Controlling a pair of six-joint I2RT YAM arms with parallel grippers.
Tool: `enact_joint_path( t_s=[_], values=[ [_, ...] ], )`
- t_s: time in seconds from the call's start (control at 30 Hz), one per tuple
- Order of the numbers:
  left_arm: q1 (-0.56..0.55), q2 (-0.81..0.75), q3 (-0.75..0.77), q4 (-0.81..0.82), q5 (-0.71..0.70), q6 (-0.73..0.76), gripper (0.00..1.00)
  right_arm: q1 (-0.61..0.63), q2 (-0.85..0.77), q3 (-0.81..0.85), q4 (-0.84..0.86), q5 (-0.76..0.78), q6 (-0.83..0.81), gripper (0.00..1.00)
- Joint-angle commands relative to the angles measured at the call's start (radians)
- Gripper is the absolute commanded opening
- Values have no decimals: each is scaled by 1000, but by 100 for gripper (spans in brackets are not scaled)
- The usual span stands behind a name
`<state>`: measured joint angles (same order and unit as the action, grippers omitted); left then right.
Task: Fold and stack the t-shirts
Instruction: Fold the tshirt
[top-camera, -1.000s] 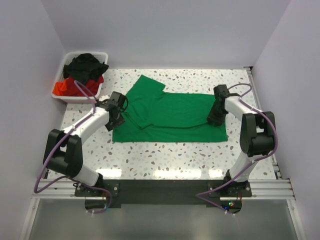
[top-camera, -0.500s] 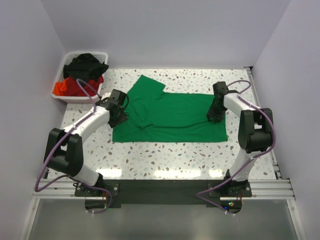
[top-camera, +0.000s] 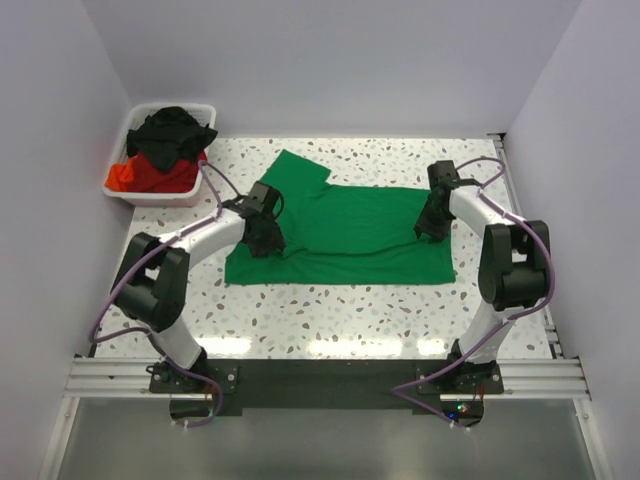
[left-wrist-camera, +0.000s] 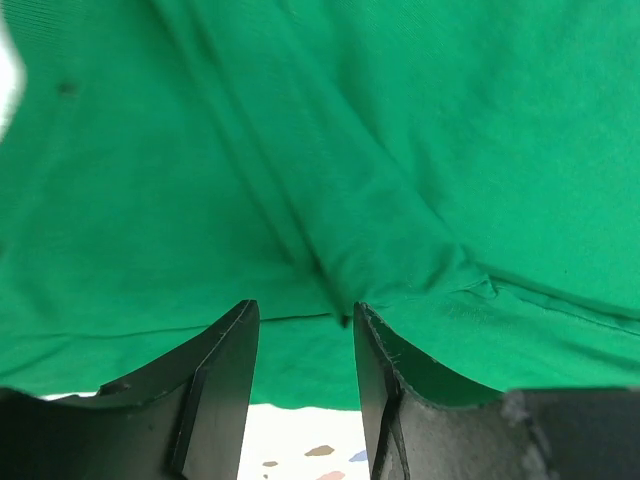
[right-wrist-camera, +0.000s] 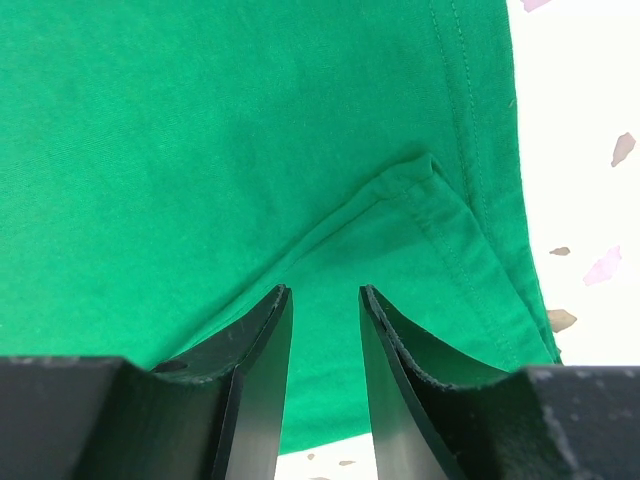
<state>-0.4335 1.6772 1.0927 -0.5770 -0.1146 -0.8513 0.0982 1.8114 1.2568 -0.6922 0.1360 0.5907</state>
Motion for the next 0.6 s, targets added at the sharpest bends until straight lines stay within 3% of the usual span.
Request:
enact_joint_path(
  t_s=[0.0, 0.3, 0.57],
  values=[
    [-25, 33, 62, 46, 47, 8, 47, 5, -63, 6, -15, 8, 12, 37],
    [-36, 85, 90, 65, 39, 15, 40, 6, -83, -7, -21, 13, 14, 37],
    [-42, 113, 98, 54, 39, 20, 20, 6, -87, -4, -26, 25, 14, 36]
  ],
)
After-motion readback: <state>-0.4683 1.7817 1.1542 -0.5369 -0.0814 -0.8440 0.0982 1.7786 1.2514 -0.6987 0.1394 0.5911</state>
